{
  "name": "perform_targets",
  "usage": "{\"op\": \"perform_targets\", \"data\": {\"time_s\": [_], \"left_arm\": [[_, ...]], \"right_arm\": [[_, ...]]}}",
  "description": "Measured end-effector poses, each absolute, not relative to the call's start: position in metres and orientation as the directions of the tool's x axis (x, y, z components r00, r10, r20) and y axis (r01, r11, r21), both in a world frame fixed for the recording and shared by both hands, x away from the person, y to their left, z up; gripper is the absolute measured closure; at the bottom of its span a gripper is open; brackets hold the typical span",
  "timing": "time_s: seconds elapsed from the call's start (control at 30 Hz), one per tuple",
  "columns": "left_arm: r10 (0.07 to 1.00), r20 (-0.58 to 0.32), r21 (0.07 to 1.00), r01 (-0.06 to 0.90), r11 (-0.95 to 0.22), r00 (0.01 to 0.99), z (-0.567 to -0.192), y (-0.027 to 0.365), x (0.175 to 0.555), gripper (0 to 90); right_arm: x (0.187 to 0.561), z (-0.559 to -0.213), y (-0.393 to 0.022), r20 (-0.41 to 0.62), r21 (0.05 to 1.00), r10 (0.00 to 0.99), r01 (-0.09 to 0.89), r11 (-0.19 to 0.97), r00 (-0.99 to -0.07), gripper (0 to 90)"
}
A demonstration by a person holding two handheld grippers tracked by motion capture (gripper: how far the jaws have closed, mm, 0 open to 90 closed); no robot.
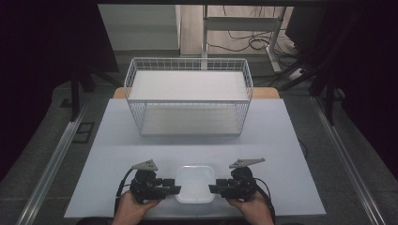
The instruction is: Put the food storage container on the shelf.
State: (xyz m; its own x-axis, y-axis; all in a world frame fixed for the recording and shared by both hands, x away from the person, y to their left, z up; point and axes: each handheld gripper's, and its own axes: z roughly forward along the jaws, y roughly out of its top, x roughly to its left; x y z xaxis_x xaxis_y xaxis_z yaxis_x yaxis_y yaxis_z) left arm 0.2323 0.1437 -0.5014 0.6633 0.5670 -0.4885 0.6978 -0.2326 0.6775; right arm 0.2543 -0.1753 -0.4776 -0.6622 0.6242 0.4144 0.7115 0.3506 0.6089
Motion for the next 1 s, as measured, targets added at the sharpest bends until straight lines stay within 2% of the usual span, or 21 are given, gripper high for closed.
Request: {"op": "perform_targets", "data": {"time_s": [0.1, 0.2, 0.23, 0.53, 1.0], "left_arm": [[0.587, -0.482, 0.699, 0.69, -0.19, 0.65, -0.499, 0.145, 0.232, 67.3], [0.607, -0.476, 0.715, 0.682, -0.154, 0.636, -0.498, 0.146, 0.232, 78.7], [0.615, -0.466, 0.72, 0.676, -0.153, 0.636, -0.498, 0.146, 0.232, 80.2], [0.632, -0.455, 0.73, 0.669, -0.139, 0.627, -0.491, 0.146, 0.239, 80.2], [0.651, -0.391, 0.785, 0.605, -0.134, 0.651, -0.445, 0.15, 0.263, 80.1]], "right_arm": [[0.252, -0.474, -0.177, 0.404, 0.631, 0.646, 0.709, 0.317, -0.648, 67.9], [0.251, -0.471, -0.179, 0.387, 0.658, 0.662, 0.695, 0.289, -0.642, 78.0], [0.251, -0.47, -0.178, 0.363, 0.671, 0.671, 0.681, 0.294, -0.647, 78.2], [0.254, -0.466, -0.175, 0.32, 0.716, 0.685, 0.64, 0.278, -0.655, 78.2], [0.277, -0.429, -0.173, 0.274, 0.795, 0.666, 0.554, 0.249, -0.694, 78.2]]}}
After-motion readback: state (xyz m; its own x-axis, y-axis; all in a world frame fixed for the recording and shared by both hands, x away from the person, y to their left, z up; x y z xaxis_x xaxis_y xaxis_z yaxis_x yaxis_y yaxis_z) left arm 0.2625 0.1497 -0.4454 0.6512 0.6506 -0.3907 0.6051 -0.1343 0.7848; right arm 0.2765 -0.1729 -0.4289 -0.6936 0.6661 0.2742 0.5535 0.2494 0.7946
